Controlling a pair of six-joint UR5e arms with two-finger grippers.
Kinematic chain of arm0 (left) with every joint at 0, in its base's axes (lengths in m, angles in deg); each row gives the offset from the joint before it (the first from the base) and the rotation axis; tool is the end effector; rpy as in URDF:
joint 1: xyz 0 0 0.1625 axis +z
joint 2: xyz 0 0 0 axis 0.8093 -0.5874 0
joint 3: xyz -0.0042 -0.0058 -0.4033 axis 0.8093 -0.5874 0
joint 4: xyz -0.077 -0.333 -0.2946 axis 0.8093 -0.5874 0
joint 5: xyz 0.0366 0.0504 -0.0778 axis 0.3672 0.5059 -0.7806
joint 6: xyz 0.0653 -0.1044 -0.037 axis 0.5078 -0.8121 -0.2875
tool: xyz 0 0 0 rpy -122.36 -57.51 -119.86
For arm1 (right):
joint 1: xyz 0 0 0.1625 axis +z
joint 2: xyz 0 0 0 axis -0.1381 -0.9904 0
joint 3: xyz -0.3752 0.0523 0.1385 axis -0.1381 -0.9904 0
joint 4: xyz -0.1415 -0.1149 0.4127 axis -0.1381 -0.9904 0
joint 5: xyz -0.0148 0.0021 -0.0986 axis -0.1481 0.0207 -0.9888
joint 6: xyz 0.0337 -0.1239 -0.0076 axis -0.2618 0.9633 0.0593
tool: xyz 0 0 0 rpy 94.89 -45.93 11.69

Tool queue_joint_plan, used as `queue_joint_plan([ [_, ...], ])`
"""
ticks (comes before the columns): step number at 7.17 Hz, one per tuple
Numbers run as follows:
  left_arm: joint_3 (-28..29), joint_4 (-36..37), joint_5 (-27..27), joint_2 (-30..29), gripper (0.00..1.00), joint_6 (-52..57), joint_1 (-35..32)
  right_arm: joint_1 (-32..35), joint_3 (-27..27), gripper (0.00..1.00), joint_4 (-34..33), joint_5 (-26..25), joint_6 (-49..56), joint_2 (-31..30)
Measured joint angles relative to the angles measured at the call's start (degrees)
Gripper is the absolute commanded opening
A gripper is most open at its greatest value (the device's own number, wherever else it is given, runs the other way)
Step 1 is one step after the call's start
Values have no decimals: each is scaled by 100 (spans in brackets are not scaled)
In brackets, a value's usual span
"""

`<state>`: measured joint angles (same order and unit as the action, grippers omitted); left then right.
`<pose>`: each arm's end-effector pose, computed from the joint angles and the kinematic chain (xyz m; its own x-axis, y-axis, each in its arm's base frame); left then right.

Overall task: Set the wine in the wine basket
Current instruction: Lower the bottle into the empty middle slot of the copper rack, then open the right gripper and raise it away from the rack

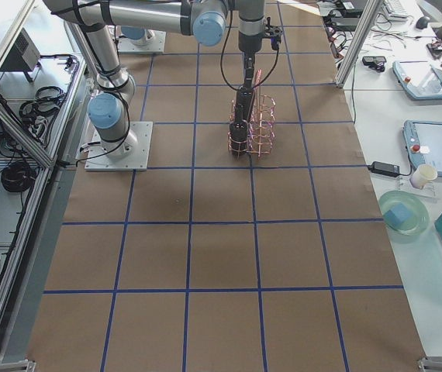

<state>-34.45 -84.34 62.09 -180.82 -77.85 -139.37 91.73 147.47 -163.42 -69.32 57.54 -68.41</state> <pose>-0.0887 -0.5678 0.5132 -1.0000 0.0065 -0.0047 0.0072 0.9874 -0.1580 0.0675 -0.5561 0.3989 -0.9976 0.0479 0.0502 0.0454 0.9978 -0.0485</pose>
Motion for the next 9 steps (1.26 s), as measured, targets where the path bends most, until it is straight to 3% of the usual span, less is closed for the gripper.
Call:
queue_joint_plan([
  [6, -9, -77, 9, 55, 100, 0, 6, -4, 656, 0, -540, 31, -4, 75],
  [7, -9, -82, 9, 58, 100, 0, 7, -5, 681, 34, -557, 30, -7, 135],
  [8, -9, -86, 11, 62, 100, 0, 12, -6, 678, 85, -571, 23, -8, 193],
  [9, -9, -88, 15, 69, 100, 0, 13, -8, 624, 99, -662, 2, -7, 211],
])
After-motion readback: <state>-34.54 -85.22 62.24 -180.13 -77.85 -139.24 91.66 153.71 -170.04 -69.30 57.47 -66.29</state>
